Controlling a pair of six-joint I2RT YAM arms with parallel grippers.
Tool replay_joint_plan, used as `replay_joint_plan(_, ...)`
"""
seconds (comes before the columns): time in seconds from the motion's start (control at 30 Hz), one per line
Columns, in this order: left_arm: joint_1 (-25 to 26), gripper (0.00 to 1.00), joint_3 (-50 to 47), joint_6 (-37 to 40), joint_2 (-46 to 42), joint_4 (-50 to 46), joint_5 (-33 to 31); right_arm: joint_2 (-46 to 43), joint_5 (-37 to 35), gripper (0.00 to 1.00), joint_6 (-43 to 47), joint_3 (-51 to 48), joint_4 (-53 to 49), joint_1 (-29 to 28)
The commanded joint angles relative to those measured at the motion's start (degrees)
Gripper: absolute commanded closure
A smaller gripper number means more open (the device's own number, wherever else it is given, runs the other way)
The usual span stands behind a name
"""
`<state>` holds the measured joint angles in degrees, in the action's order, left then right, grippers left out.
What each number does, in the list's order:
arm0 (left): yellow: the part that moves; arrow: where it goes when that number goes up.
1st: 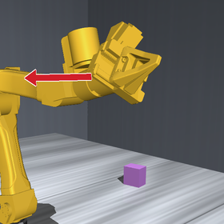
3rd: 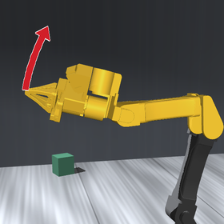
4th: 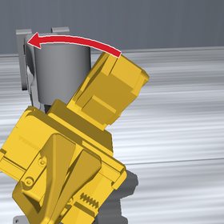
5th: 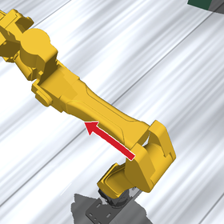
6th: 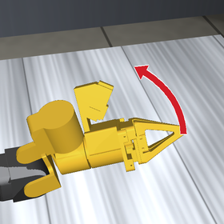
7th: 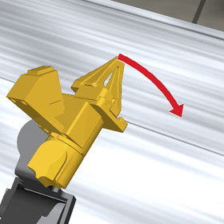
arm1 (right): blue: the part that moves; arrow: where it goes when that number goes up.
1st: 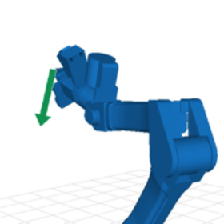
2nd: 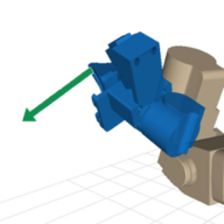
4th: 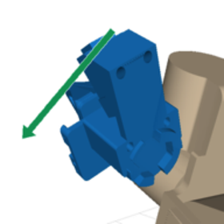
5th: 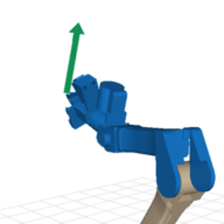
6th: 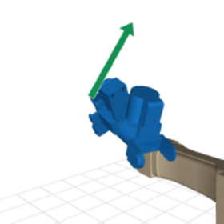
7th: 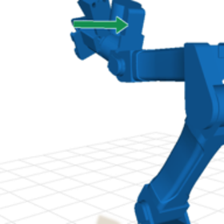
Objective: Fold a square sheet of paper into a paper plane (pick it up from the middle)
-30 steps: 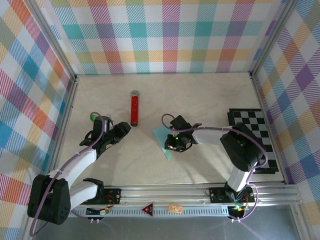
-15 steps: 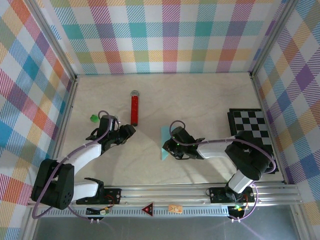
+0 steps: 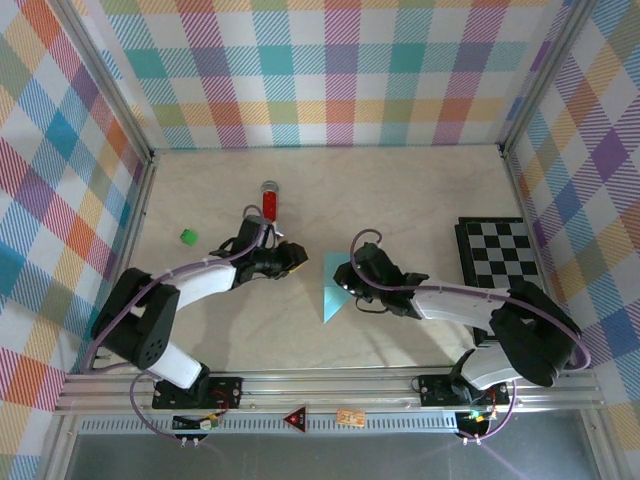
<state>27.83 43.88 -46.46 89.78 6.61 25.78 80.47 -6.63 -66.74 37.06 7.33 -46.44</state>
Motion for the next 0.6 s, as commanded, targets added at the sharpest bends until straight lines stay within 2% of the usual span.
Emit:
replay_joint_plan(0.0,2.56,0.76,3.32,0.32,4.07,2.75,2.64,-2.58,0.31,0.84,4.75,-1.61,-4.18,2.44)
replay_joint_plan(0.17,5.61,0.81,8.35,0.17,10.65,2.22,4.17,-5.29,1.70,0.87,7.31,-2.07,-10.40,5.87)
replay_joint_plan(0.33,6.09,0.84,11.63,1.16,14.69,-0.89,3.19,-5.63,10.51,0.86,7.44,-5.46,-6.13,11.53)
replay_joint_plan(0.57,6.09,0.86,13.49,1.85,19.92,-2.31,4.26,-3.48,19.32,0.84,6.65,-7.20,-0.35,15.17)
